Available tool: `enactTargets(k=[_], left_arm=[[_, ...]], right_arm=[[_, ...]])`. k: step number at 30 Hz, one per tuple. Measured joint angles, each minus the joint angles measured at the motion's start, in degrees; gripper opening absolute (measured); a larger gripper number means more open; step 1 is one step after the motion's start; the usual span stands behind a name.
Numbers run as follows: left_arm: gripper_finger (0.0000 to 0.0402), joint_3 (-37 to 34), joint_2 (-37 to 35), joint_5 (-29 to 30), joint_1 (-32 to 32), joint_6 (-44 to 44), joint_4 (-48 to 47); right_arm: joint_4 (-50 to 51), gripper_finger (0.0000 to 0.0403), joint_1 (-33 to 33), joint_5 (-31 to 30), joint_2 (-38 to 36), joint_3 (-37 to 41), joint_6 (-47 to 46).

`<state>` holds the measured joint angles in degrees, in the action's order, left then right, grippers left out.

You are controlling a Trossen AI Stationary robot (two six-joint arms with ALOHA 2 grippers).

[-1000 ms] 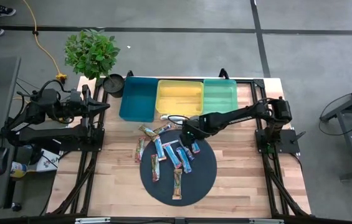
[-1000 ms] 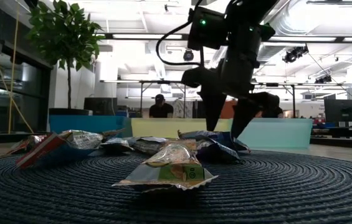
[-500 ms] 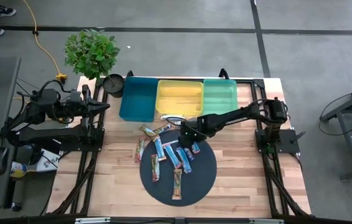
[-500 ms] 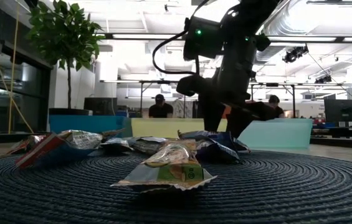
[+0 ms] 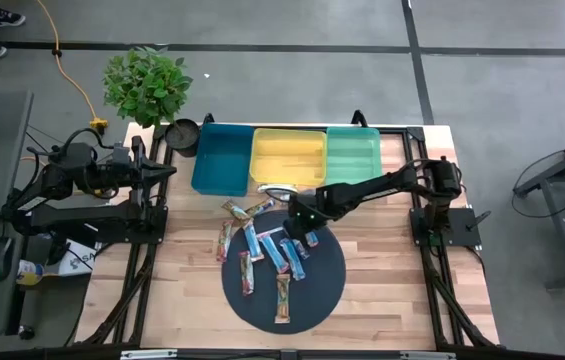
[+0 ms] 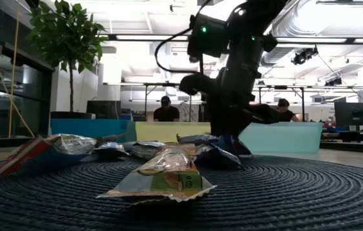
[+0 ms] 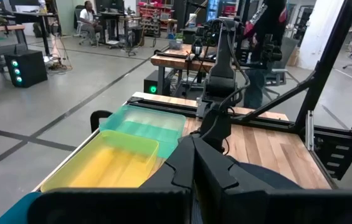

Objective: Pick and place Granola Bars by type
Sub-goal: Put the red granola bar into the yellow bin

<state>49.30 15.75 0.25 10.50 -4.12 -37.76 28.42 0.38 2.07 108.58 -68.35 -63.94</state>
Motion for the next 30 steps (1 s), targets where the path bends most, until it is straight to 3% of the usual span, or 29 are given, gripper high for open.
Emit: enactTargets(k=[6, 11, 17, 21, 30], left_arm=[[0.0000, 0.0, 0.0, 0.0, 0.0, 0.0, 0.3], [0.0000, 0.0, 0.0, 0.0, 0.0, 0.0, 0.4], [0.0000, 0.0, 0.0, 0.0, 0.0, 1.2, 0.3], [0.0000, 0.0, 0.0, 0.0, 0.0, 1.3, 0.3], [0.0000, 0.0, 0.0, 0.0, 0.0, 1.3, 0.3]], right_arm=[[-4.1, 0.0041, 0.1, 0.4, -4.1, -1.1, 4.1], [-14.4, 0.0031, 1.1, 3.6, -10.5, -1.2, 11.8], [-33.7, 0.0034, 3.5, 15.0, -17.6, -0.8, 24.7], [-45.6, 0.0032, 5.6, 19.6, -20.9, 1.8, 25.9], [-64.7, 0.0024, 10.3, 20.3, -23.4, 13.9, 22.2]])
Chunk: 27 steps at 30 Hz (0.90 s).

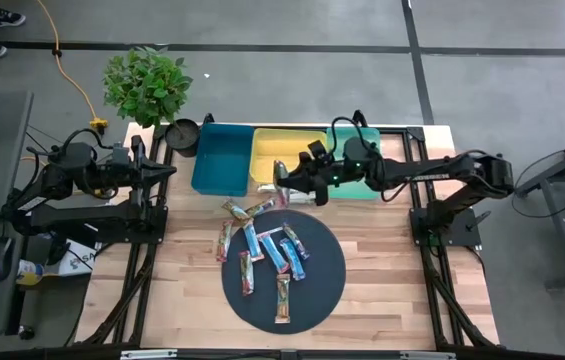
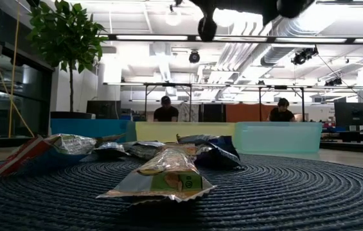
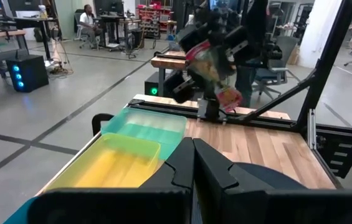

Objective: Pick and place Granola Bars by type
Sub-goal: Put the red granola bar into the yellow bin

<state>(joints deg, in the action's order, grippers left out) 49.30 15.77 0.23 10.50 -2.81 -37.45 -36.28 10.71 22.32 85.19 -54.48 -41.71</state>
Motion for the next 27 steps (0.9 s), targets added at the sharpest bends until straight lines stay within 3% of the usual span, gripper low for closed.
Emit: enactTargets(k=[5, 9, 15, 20, 27], left_arm=[[0.0000, 0.0, 0.0, 0.2, 0.0, 0.0, 0.0], [0.0000, 0.0, 0.0, 0.5, 0.0, 0.0, 0.0], [0.0000, 0.0, 0.0, 2.1, 0.0, 0.0, 0.0], [0.0000, 0.0, 0.0, 3.8, 0.0, -0.2, 0.0], [0.0000, 0.0, 0.0, 5.6, 0.0, -0.4, 0.2]], right_arm=[[-0.9, 0.0024, 3.9, -6.8, 0.0, 5.1, 0.2], [10.9, 0.0022, 7.7, -15.8, -0.1, 5.3, 1.3], [24.0, 0.0021, 13.1, -22.3, 0.0, 1.0, 3.9], [36.1, 0.0021, 16.1, -25.0, 2.9, -7.1, 8.7], [57.2, 0.0021, 16.6, -24.5, 18.7, -27.6, 16.3]])
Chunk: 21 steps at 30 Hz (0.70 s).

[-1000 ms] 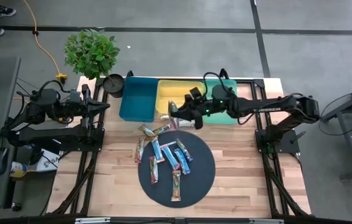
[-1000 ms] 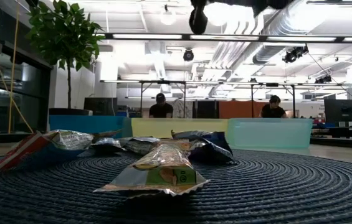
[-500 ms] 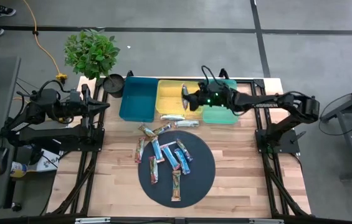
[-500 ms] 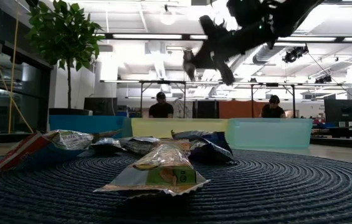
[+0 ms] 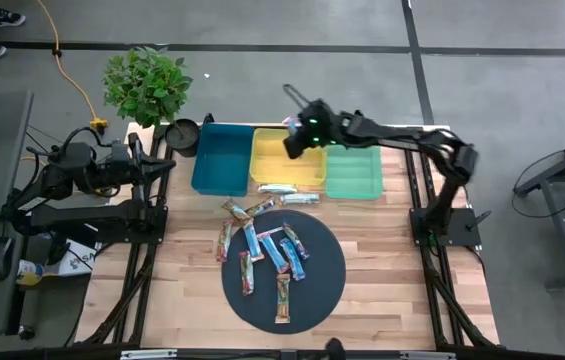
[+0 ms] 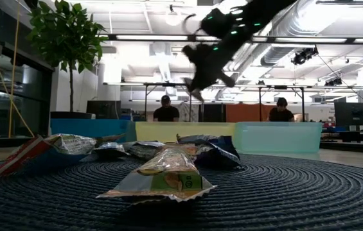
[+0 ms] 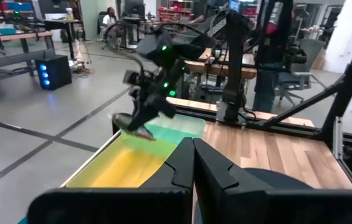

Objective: Pick and place Granola Bars by type
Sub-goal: Put the red granola bar into the yellow bin, then put the blue granola bar into the blue bin

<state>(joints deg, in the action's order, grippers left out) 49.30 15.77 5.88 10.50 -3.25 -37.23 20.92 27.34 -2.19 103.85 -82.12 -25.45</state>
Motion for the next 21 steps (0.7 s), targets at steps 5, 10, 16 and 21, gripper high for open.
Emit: enactTargets(k=[5, 10, 16, 21], left_arm=[[0.0000, 0.0, 0.0, 0.8, 0.0, 0.0, 0.2], [0.0000, 0.0, 0.0, 0.9, 0.0, 0.0, 0.2], [0.0000, 0.0, 0.0, 0.9, 0.0, 0.0, 0.2], [0.0000, 0.0, 0.0, 0.9, 0.0, 0.0, 0.2]], right_arm=[[17.5, 0.0021, -0.3, 1.4, 10.4, -14.5, 3.2], [27.5, 0.0022, -0.7, -0.9, 16.2, -22.0, 6.6], [29.6, 0.0059, -0.7, 0.8, 17.4, -22.5, 10.7], [30.0, 0.0110, -0.3, 2.4, 17.4, -22.0, 12.9]])
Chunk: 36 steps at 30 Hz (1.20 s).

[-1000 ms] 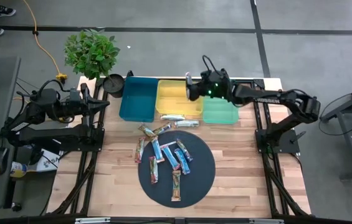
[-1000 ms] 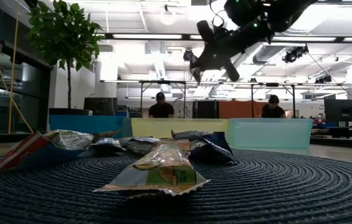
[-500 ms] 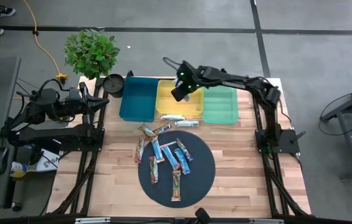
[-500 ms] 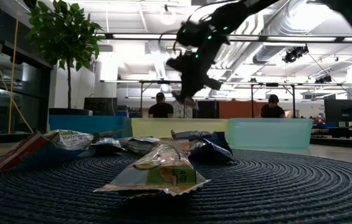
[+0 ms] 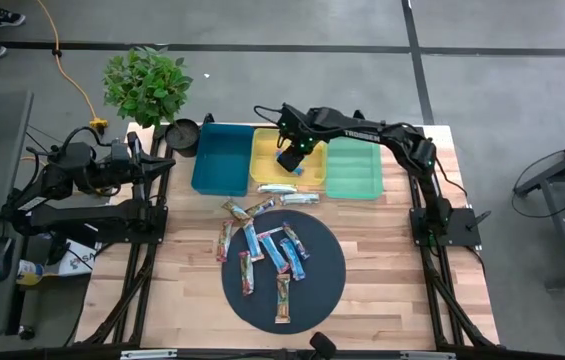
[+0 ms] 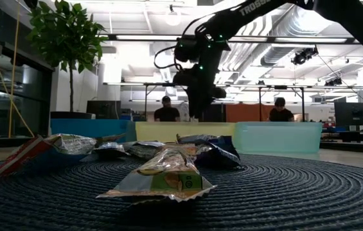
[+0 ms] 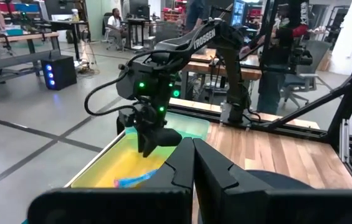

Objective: Pick and place Granola Bars by type
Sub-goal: Put the blue granola bar into the blue bin

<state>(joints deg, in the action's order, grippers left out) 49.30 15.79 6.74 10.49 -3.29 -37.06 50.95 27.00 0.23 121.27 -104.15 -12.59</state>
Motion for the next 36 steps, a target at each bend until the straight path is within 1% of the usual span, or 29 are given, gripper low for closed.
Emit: enactTargets(k=[2, 4, 6, 9, 10, 12, 14, 18, 20, 22, 26, 28, 33, 36], left_arm=[[0.0000, 0.0, 0.0, 0.0, 0.0, 0.0, -0.1], [0.0000, 0.0, 0.0, 0.0, 0.0, 0.0, -0.5], [0.0000, 0.0, 0.0, 0.0, 0.0, 0.0, -0.4], [0.0000, 0.0, 0.0, 0.0, 0.0, 0.0, -0.4], [0.0000, 0.0, 0.0, 0.0, 0.0, 0.0, -0.5], [0.0000, 0.0, 0.0, 0.0, 0.0, 0.0, -0.4], [0.0000, 0.0, 0.0, 0.0, 0.0, 0.0, -0.4], [0.0000, 0.0, 0.0, -0.2, 0.0, -0.2, -0.4], [0.0000, 0.0, 0.0, -0.2, 0.0, -0.2, -0.4], [0.0000, 0.0, 0.0, -0.2, 0.0, -0.2, -0.4], [0.0000, 0.0, 0.0, -0.2, 0.0, -0.1, -0.4], [0.0000, 0.0, 0.0, -0.2, 0.0, -0.1, -0.4], [0.0000, 0.0, 0.0, -0.2, 0.0, -0.1, -0.4], [0.0000, 0.0, 0.0, -0.2, 0.0, -0.1, -0.4]], right_arm=[[-1.0, 0.0130, 0.0, 1.9, -0.1, 0.0, 1.0], [-2.7, 0.0147, 0.2, 6.2, -0.4, 0.0, 1.9], [-6.1, 0.0160, 0.0, 12.4, -1.3, 0.0, 2.5], [-11.3, 0.0173, -1.8, 21.6, -2.3, -0.1, 2.9], [-12.3, 0.0175, -2.8, 23.6, -2.5, -0.2, 3.8], [-12.8, 0.0178, -5.3, 25.3, -2.8, -0.2, 6.0], [-12.3, 0.0178, -7.6, 24.8, -3.2, -0.1, 7.5], [-11.0, 0.0172, -11.0, 19.0, -3.8, -0.1, 3.8], [-9.8, 0.0167, -12.1, 18.6, -3.8, -0.1, 4.5], [-8.1, 0.0162, -13.5, 17.2, -3.8, -0.1, 7.2], [-4.8, 0.0154, -16.4, 11.0, -3.9, 0.0, 15.6], [-5.2, 0.0154, -17.3, 8.9, -3.9, 0.0, 18.9], [-6.7, 0.0160, -18.1, 6.3, -3.2, 0.0, 27.3], [-8.4, 0.0167, -18.2, 7.7, -1.6, 0.0, 30.3]])
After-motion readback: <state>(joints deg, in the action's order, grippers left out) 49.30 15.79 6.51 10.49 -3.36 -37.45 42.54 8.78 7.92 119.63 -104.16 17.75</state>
